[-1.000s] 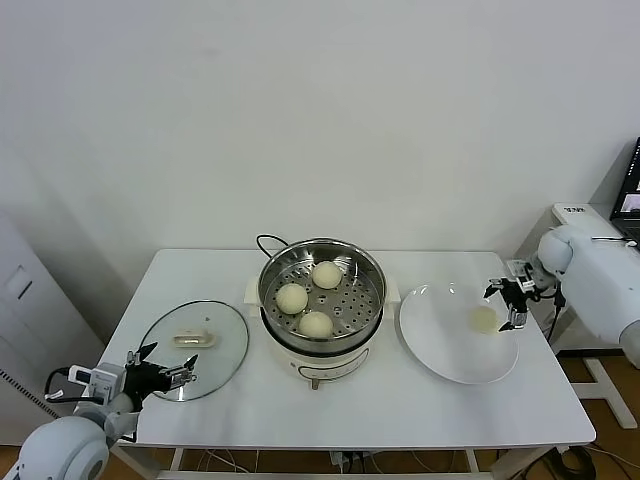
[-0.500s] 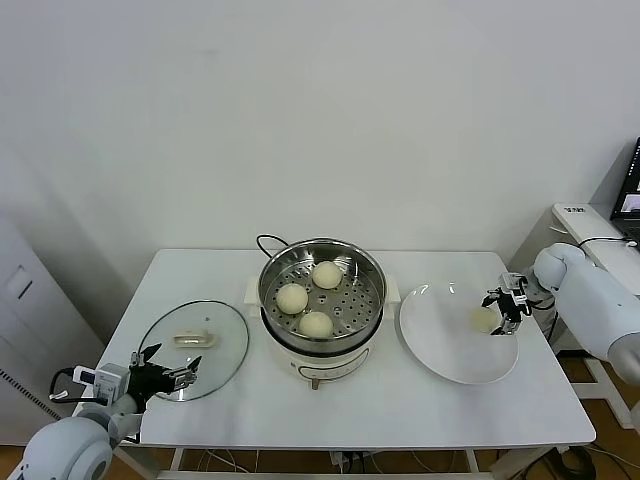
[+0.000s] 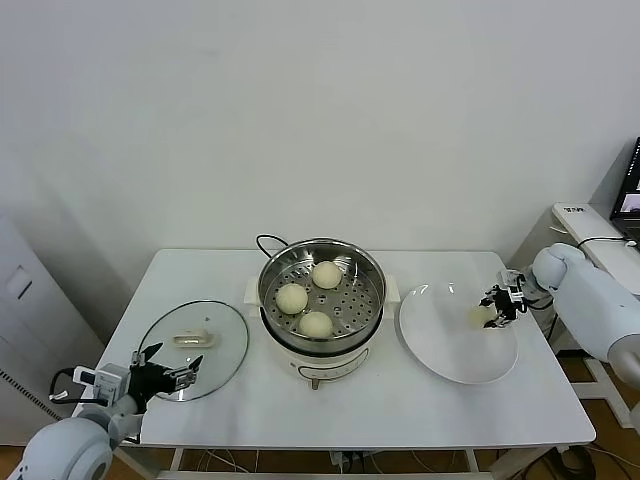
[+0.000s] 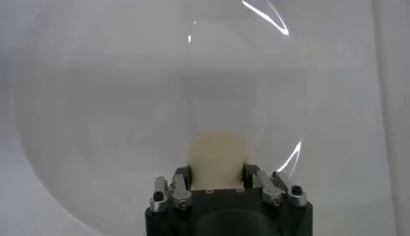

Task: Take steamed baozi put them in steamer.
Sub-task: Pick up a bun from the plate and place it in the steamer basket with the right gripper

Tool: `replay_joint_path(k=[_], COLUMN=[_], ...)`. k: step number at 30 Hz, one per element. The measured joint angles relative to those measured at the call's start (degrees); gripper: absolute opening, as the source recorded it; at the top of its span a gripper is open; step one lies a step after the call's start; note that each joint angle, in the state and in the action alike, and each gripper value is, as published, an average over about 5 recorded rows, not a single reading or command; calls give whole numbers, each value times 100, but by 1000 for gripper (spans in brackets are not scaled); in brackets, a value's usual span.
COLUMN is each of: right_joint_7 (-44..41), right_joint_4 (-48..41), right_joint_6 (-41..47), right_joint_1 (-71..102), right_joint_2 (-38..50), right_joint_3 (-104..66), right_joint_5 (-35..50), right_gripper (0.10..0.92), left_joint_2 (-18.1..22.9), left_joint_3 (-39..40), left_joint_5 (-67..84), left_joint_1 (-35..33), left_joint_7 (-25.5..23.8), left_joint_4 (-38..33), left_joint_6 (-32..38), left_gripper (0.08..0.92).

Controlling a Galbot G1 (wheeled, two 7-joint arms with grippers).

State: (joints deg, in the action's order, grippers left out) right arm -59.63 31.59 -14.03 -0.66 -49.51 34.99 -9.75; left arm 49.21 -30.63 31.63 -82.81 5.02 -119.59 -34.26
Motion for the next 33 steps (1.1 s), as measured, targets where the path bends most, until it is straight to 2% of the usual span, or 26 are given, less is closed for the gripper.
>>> replay_joint_path(k=[6,17,25,33], right_joint_7=[-52,306,886,1578], right_joint_4=[635,2774,4009,4819], right_joint_6=[272,1405,2469,3355], right_joint_1=[-488,-2740,-4117,-4810], right_joint_2=[348,1004,934,528], right_joint_3=[760,3405,4799,5496], right_joint_5=[689,2832,4305,5496], right_gripper=[484,491,491,492], left_joint_2=[-2,-47,-52,-58], left_joint_3=[-16,-37,-6,21], left_joint_5=[-28,-30,-30,-23], left_joint_1=[-37,-112,-112,-82], left_joint_7=[34,116,146,150], left_joint_4=[-38,-96,-121,-79], left_joint_6=[-57,-141,-193,-200], left_gripper=[823,823,823,823])
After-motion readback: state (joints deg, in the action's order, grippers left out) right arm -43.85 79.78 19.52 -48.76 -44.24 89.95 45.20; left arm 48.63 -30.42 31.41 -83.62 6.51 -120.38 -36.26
